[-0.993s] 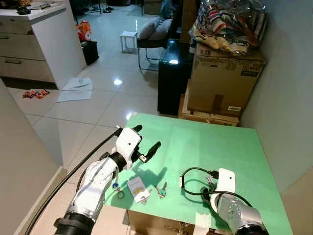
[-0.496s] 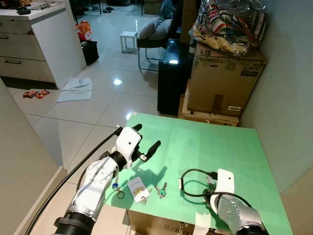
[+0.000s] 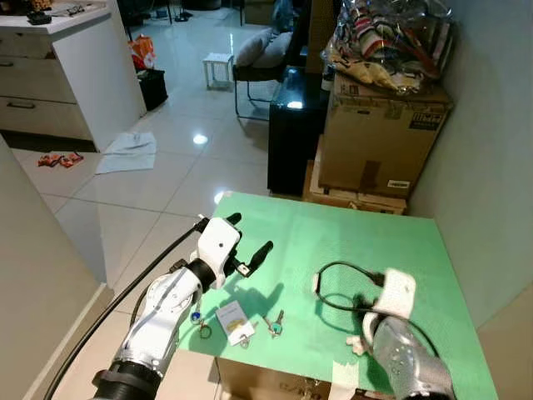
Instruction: Hang keys on a hook
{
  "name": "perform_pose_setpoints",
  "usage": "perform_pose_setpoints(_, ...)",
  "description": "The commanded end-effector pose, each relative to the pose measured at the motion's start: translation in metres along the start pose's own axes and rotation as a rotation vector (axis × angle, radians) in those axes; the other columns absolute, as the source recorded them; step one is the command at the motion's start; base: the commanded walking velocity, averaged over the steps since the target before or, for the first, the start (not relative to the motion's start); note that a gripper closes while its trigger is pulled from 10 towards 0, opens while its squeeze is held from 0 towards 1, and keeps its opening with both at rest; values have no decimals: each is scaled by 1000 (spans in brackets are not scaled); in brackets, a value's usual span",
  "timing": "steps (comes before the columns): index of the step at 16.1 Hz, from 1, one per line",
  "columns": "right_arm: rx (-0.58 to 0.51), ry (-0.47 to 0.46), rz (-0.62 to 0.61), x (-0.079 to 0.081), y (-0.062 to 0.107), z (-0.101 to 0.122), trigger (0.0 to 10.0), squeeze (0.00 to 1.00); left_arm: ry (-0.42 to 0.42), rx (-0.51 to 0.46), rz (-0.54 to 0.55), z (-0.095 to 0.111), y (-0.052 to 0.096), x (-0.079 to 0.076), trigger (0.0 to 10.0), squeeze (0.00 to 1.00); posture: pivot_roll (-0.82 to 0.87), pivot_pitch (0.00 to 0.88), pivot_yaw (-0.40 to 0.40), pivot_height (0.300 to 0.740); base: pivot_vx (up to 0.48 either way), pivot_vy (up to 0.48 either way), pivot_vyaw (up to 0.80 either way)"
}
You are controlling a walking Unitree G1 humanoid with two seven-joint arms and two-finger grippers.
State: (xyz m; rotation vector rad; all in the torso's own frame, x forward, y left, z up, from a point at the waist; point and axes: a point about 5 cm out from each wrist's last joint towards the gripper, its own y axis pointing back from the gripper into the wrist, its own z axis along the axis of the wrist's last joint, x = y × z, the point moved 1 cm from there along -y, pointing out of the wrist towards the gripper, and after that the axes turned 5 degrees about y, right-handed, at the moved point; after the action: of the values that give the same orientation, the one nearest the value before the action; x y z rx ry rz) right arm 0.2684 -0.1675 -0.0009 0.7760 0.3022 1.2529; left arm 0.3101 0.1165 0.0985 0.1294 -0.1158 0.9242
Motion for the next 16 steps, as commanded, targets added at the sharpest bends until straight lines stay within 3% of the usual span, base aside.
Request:
perform_pose_setpoints(1, 9, -81, -13, 0, 5, 10, 10000, 1000, -31, -6, -11, 3, -1, 0, 10000, 0, -104, 0, 28, 736, 0, 0, 0)
perform_pose_setpoints(5, 86, -61, 28, 24, 13, 14, 10000, 1000, -36, -8, -16, 4, 0, 1, 10000, 0, -97, 0, 24, 736, 0, 0, 0)
perform_pose_setpoints(10, 229, 62, -3, 4, 15, -16, 10000, 1000, -41, -7, 1, 5, 4, 6, 10000, 0, -84, 0, 17, 736, 0, 0, 0)
perform_pose_setpoints(13, 267, 234, 3, -8, 18, -22, 10000, 1000, -39, -8, 1, 5, 3, 4, 10000, 0, -90, 0, 13, 736, 0, 0, 0)
perform_pose_setpoints(14, 263, 245, 6, -10, 18, -22, 10000, 0, -38, -9, 1, 5, 3, 5, 10000, 0, -96, 0, 13, 736, 0, 0, 0)
perform_pose_setpoints(16, 237, 266, 12, -11, 17, -21, 10000, 0, -36, -11, 1, 5, 1, 4, 10000, 0, -104, 0, 11, 736, 0, 0, 0)
